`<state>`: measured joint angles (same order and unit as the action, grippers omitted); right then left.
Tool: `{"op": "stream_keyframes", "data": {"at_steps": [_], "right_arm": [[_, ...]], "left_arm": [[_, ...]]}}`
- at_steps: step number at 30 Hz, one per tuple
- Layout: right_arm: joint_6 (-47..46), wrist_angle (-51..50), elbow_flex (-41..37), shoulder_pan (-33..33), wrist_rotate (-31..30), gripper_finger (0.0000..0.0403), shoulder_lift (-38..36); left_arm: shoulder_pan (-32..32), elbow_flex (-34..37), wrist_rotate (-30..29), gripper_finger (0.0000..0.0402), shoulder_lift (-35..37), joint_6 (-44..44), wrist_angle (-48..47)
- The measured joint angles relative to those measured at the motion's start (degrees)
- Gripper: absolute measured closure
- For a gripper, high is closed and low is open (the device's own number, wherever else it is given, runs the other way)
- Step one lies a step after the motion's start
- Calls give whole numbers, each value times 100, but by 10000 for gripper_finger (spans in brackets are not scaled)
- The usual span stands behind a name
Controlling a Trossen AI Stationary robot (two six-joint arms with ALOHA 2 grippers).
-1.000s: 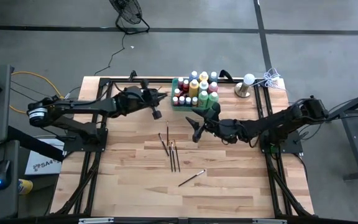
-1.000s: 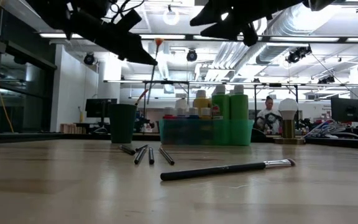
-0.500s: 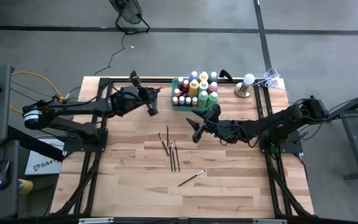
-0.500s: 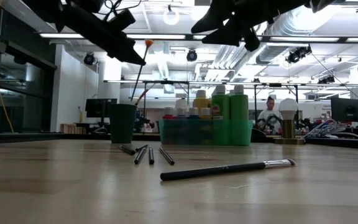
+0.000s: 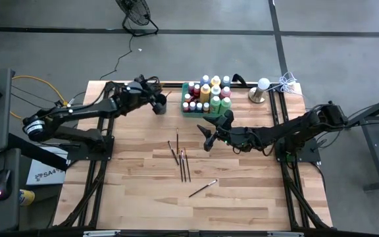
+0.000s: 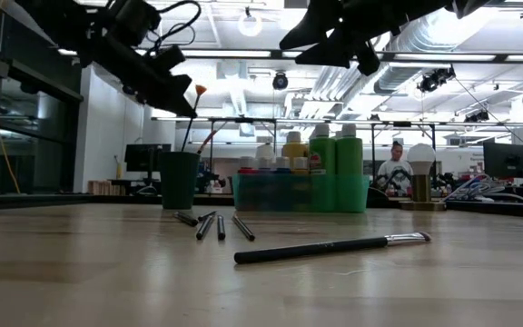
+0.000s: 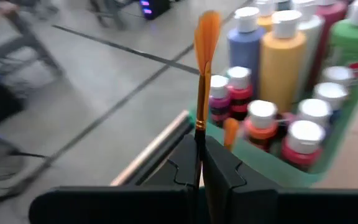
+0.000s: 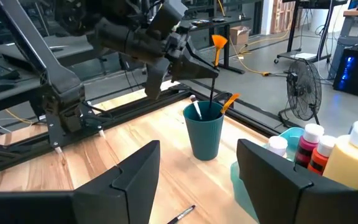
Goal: Pick & Place Paint Supplies
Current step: Put the gold black paint brush into the blue cup
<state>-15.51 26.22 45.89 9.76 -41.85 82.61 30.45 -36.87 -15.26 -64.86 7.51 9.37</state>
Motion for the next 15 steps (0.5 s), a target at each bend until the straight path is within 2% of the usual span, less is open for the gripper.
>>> {"op": "stream_keyframes", "data": {"at_steps": [4, 7, 15], "right_arm": [[0, -11, 0, 0, 2, 196, 0], [0, -65, 0, 0, 4, 196, 0], [2, -177, 0, 0, 20, 196, 0]], "left_arm": [[237, 3, 893, 389, 4, -97, -29], [355, 3, 1326, 383, 4, -103, -145], [410, 3, 1291, 345, 4, -44, -317]]}}
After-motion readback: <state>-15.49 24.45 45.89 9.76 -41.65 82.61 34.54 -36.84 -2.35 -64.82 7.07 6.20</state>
